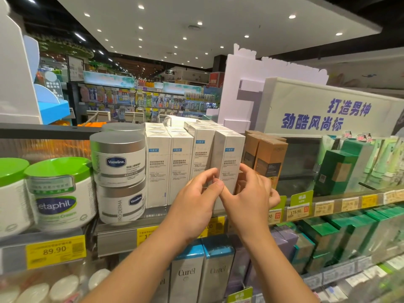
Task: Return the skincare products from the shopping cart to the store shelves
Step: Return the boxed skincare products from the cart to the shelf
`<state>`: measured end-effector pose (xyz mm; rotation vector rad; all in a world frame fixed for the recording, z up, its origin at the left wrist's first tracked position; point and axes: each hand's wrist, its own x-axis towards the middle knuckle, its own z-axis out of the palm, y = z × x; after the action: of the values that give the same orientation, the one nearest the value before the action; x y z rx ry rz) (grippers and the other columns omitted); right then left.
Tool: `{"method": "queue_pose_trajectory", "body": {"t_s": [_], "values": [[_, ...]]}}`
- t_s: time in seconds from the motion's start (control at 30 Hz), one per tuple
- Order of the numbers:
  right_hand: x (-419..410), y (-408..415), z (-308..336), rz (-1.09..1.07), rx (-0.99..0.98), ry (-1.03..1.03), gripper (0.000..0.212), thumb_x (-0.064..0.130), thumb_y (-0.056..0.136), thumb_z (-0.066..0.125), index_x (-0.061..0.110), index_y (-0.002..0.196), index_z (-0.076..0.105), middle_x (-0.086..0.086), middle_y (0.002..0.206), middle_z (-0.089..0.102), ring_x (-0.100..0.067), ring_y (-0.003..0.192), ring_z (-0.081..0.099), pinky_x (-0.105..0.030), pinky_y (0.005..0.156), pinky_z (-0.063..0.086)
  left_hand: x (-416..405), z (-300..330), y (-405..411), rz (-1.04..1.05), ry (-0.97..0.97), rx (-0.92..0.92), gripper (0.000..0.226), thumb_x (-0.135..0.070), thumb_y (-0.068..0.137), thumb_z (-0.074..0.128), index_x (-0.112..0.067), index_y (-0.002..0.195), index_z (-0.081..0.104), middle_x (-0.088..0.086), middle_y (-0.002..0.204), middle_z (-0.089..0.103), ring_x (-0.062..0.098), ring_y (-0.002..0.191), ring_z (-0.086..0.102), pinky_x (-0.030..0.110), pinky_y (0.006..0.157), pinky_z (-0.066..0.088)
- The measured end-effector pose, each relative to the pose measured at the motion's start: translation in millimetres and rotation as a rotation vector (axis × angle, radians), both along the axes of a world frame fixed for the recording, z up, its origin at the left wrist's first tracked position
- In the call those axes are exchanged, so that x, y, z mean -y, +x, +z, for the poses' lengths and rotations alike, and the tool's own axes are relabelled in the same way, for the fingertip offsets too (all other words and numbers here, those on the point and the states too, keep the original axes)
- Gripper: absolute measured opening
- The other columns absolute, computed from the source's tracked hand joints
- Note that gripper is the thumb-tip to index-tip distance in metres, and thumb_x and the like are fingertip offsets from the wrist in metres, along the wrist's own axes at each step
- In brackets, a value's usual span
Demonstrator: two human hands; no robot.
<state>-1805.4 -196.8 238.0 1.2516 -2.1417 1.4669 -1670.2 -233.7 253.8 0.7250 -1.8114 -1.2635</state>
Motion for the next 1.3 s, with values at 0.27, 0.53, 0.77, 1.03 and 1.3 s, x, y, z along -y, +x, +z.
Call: {"method": "queue_pose_trajectory", "body": {"t_s": [0.27,0.53,0.77,1.03,1.3], "values": [[-17,7,0,-0.05,-0.002,-0.035,0.072,0.068,0.082,0.068,0.036,0.143,0.046,0.016,0.125,0.062,-0.012,0.13,0.037,-0.046,0.108,0.02,-8,0,14,-0.002,0.019,-0.09,0.059,-0.066,0.077,0.053,-0.05,0.134,0.053,-0.02,0.136,0.058,0.004,0.126,0.057,0.042,0.11,0.049],[-46,21,-9,-0.088,-0.018,-0.06,0.062,0.061,0.081,0.074,0.036,0.133,0.054,0.014,0.122,0.061,-0.015,0.124,0.042,-0.053,0.107,0.028,-25,-8,36,-0.083,0.046,-0.146,0.037,-0.046,0.1,0.057,-0.046,0.136,0.052,-0.018,0.138,0.057,0.003,0.123,0.059,0.038,0.104,0.054],[-84,38,-32,-0.057,-0.011,-0.099,0.053,0.063,0.082,0.063,0.036,0.127,0.059,0.016,0.121,0.06,-0.012,0.123,0.05,-0.056,0.111,0.033,-52,-31,50,-0.159,0.072,-0.163,0.039,-0.048,0.096,0.059,-0.043,0.135,0.056,-0.017,0.135,0.06,0.002,0.118,0.062,0.036,0.099,0.056],[-146,59,-77,-0.054,0.084,-0.032,0.041,0.063,0.083,0.062,0.056,0.122,0.052,0.037,0.123,0.052,0.003,0.124,0.049,-0.056,0.111,0.038,-84,-79,51,-0.28,0.257,-0.191,0.049,-0.058,0.077,0.061,-0.044,0.124,0.061,-0.019,0.125,0.067,0.004,0.115,0.065,0.036,0.092,0.059],[-240,67,-114,-0.098,0.32,0.01,0.053,0.043,0.091,0.074,0.05,0.139,0.052,0.027,0.142,0.052,0.008,0.133,0.045,-0.037,0.111,0.045,-144,-114,30,-0.42,0.452,-0.115,0.043,-0.053,0.081,0.05,-0.038,0.119,0.064,-0.008,0.126,0.067,0.023,0.119,0.063,0.048,0.098,0.054]]}}
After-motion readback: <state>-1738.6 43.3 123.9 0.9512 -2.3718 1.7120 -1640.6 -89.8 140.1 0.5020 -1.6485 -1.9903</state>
